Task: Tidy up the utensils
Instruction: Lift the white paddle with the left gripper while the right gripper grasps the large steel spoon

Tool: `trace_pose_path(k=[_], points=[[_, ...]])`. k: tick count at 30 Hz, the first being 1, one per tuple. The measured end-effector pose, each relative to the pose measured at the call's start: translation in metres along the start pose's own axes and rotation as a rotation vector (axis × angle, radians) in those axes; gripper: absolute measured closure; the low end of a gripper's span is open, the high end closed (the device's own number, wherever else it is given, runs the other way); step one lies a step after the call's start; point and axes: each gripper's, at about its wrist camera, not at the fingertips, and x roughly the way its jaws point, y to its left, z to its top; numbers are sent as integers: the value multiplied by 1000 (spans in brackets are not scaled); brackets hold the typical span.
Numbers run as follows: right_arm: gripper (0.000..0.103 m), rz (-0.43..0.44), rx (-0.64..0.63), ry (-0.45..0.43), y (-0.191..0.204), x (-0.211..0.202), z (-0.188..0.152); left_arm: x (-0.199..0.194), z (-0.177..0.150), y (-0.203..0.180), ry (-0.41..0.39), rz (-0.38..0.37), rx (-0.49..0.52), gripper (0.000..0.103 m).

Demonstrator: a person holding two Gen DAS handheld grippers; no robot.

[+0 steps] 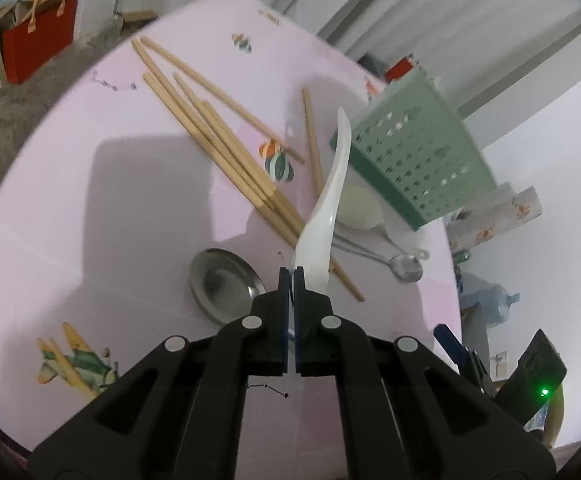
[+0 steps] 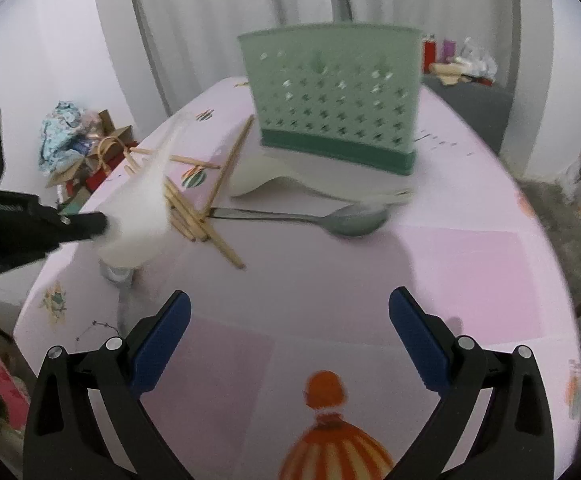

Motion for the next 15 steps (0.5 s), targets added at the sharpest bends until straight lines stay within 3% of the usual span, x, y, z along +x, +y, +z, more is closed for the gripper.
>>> trace_pose_path(k=[7, 11, 15], points=[[6, -93, -60, -75, -5, -38, 0, -51, -1, 4, -144, 4, 28, 103], [6, -54, -136, -132, 14, -53, 7, -80, -4, 5, -226, 7, 52, 103], [17, 57, -287, -165, 60, -52, 16, -105, -9, 4, -298, 22, 75, 103]])
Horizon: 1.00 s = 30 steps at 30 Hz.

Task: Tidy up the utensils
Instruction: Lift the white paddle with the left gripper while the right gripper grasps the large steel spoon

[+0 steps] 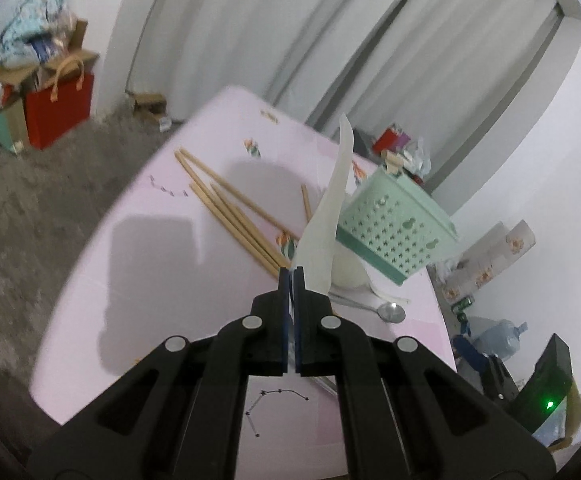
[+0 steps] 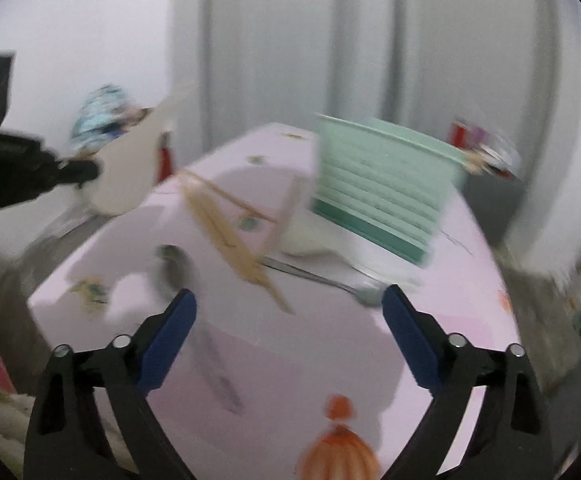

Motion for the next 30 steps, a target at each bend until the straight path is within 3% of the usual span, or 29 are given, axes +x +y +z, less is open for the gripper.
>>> trace_pose_path(k=[3, 8, 13, 17, 23, 27, 30], points=[[32, 70, -108, 17, 33, 16, 8, -15, 0, 5, -40, 24, 5, 103], [42, 102, -265, 61, 75, 49, 11, -24, 4, 20, -64, 43, -8, 103], [42, 170, -223, 142, 71, 84, 24, -17, 9, 34, -58, 43, -20, 103], [28, 274, -172, 225, 59, 109, 35, -12, 12, 46, -46, 39, -40, 103], [29, 303, -236, 309, 67, 133, 32, -6, 12, 56, -30, 41, -61, 103], [59, 302, -250, 350, 71, 142, 29, -6, 15, 58, -34, 47, -58, 103], [59, 304, -233, 356, 67, 142, 27, -7, 18, 58, -40, 47, -55, 103]])
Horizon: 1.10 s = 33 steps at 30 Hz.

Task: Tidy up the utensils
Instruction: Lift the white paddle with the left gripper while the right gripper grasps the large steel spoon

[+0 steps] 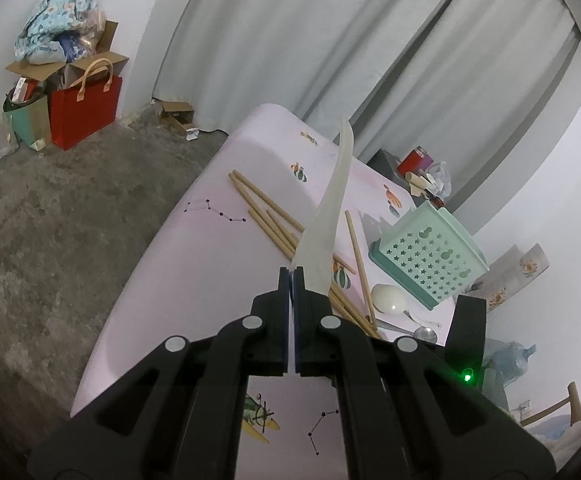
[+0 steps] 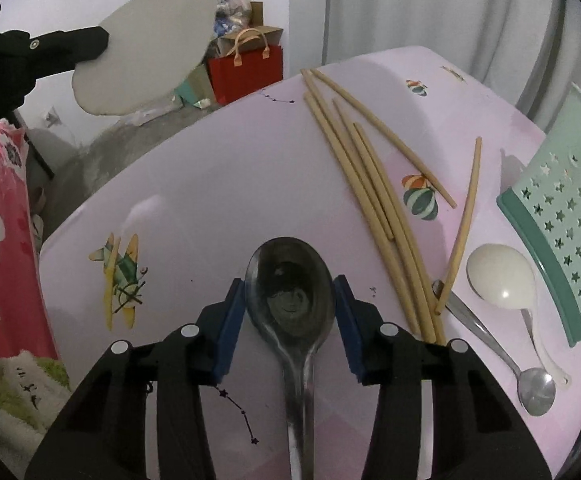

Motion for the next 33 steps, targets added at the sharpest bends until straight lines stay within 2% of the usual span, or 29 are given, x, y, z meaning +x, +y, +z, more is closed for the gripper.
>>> trace_pose_path(k=[8, 12, 15, 19, 23, 26, 30, 33], points=[[59, -13, 57, -71, -8, -30, 1, -4, 11, -10, -19, -35, 23, 103], [59, -38, 128, -142, -21, -58, 3, -7, 29, -29, -37, -100, 97, 103], [59, -67, 206, -214, -36, -84, 1, -4, 45, -48, -13, -167, 165, 103], [59, -92, 293, -286, -53, -108, -5, 8, 77, -82, 91, -300, 237, 103], [60, -118, 351, -344, -67, -125, -14, 26, 104, -112, 192, -383, 253, 103], [60, -115, 393, -374, -78, -135, -24, 44, 120, -133, 288, -442, 223, 103], [60, -105, 440, -394, -94, -140, -38, 66, 125, -150, 424, -469, 177, 103], [60, -89, 459, -413, -101, -140, -42, 90, 119, -151, 580, -506, 54, 103]])
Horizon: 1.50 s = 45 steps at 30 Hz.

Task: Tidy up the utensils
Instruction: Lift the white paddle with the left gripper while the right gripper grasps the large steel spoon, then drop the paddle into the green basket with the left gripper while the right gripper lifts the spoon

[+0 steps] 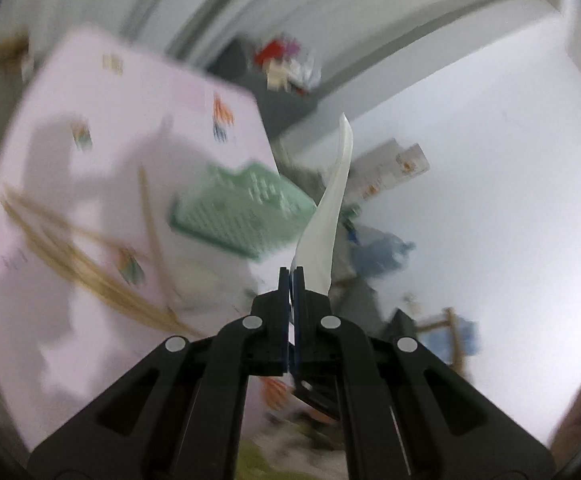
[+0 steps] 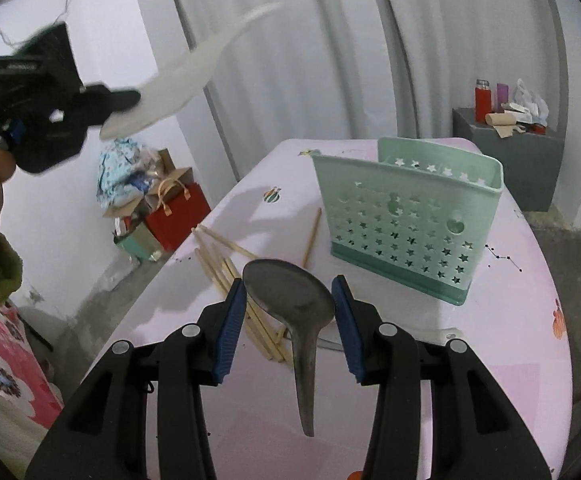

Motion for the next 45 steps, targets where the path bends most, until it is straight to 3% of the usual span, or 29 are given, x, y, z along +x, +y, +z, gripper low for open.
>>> trace_pose_path(k=[3, 6, 9, 13, 17, 21, 24, 27, 29, 36, 45], points=[[60, 15, 12, -9, -7, 0, 0, 20, -1, 18, 86, -56, -143, 103], [60, 28, 24, -16, -13, 0, 0, 34, 1, 23, 104, -69, -205, 103], [60, 28, 30, -25, -18, -2, -1, 39, 7, 16, 78, 66, -131, 103], [60, 38, 42, -36, -23, -5, -3, 41, 22, -12, 56, 387, 137, 103], [60, 27, 34, -51, -26, -9, -5, 52, 24, -54, 36, 733, 511, 103], [60, 31, 50, -55, -30, -10, -7, 70, 11, -88, 31, 966, 856, 103], [60, 33, 60, -56, -32, -10, -6, 89, -10, -106, 2, 1156, 1212, 103], [60, 31, 63, -59, -33, -10, -5, 110, -34, -108, 28, 1263, 1503, 103], [60, 30, 66, -62, -34, -11, -5, 119, -43, -108, 79, 1281, 1614, 103], [60, 31, 75, -67, -36, -13, -7, 132, -42, -96, 209, 1402, 1799, 103], [60, 23, 92, -69, -41, -13, -10, 146, -46, -91, 368, 1455, 2057, 103]])
